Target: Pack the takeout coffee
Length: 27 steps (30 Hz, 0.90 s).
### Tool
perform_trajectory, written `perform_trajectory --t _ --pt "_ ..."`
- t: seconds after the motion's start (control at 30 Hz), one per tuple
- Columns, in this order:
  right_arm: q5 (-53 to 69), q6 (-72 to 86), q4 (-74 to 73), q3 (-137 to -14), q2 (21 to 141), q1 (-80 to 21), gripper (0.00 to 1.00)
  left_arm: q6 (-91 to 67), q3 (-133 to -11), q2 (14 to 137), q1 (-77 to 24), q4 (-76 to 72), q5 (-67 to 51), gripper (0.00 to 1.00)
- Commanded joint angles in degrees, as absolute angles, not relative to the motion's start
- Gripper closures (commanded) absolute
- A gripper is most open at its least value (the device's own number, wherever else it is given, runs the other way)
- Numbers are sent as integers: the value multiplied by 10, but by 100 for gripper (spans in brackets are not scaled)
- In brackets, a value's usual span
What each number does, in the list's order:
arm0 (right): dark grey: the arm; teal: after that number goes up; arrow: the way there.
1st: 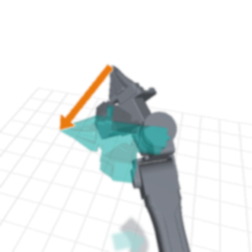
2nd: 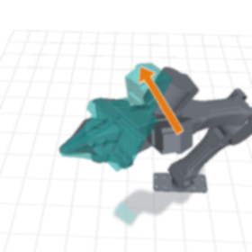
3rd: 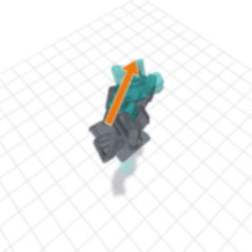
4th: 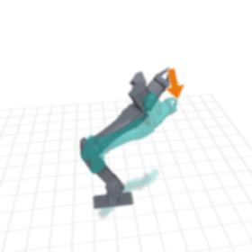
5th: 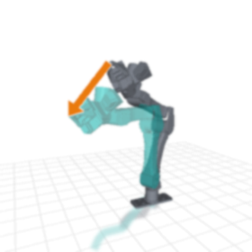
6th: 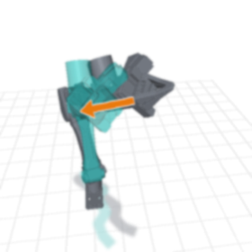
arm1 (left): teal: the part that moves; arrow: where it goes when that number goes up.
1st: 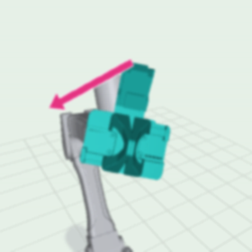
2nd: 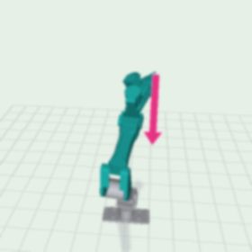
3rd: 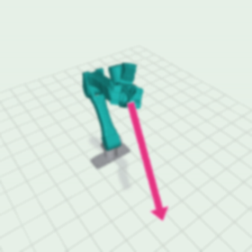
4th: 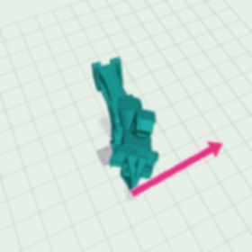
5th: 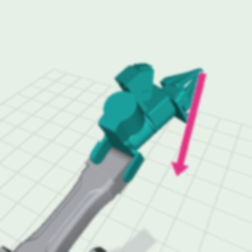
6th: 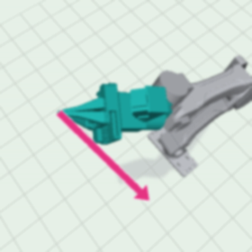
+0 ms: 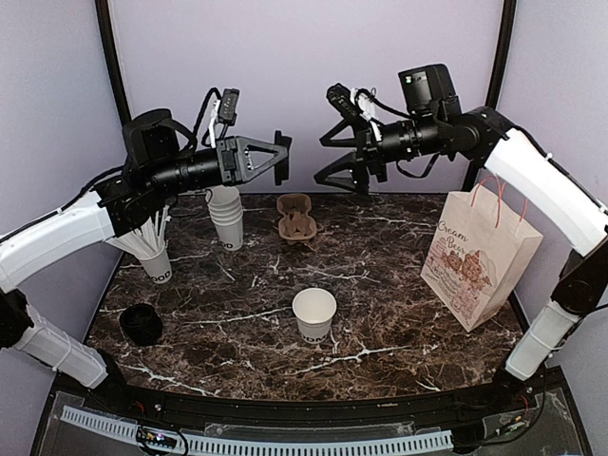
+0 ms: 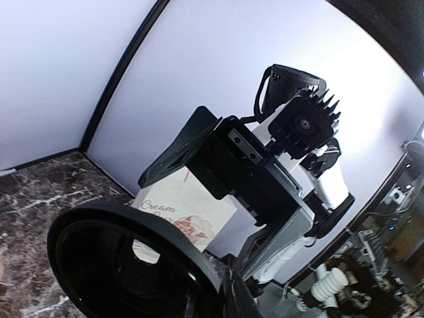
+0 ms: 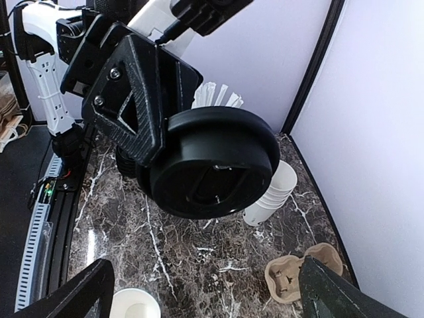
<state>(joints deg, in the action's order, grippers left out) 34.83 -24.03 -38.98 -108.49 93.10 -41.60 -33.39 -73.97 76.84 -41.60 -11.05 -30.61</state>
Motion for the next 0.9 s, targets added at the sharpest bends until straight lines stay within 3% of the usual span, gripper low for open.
perform_trajectory --t 0.0,0.27,0.87 --pt "285 -241 -363 -1121 946 -433 1 -485 -718 771 -395 -256 -422 84" --pt "277 -217 -362 -1166 977 -456 1 -499 -694 760 -395 -296 -425 83" --pt "406 -145 -344 -1165 1001 -462 6 -500 -638 731 -394 -374 -408 84"
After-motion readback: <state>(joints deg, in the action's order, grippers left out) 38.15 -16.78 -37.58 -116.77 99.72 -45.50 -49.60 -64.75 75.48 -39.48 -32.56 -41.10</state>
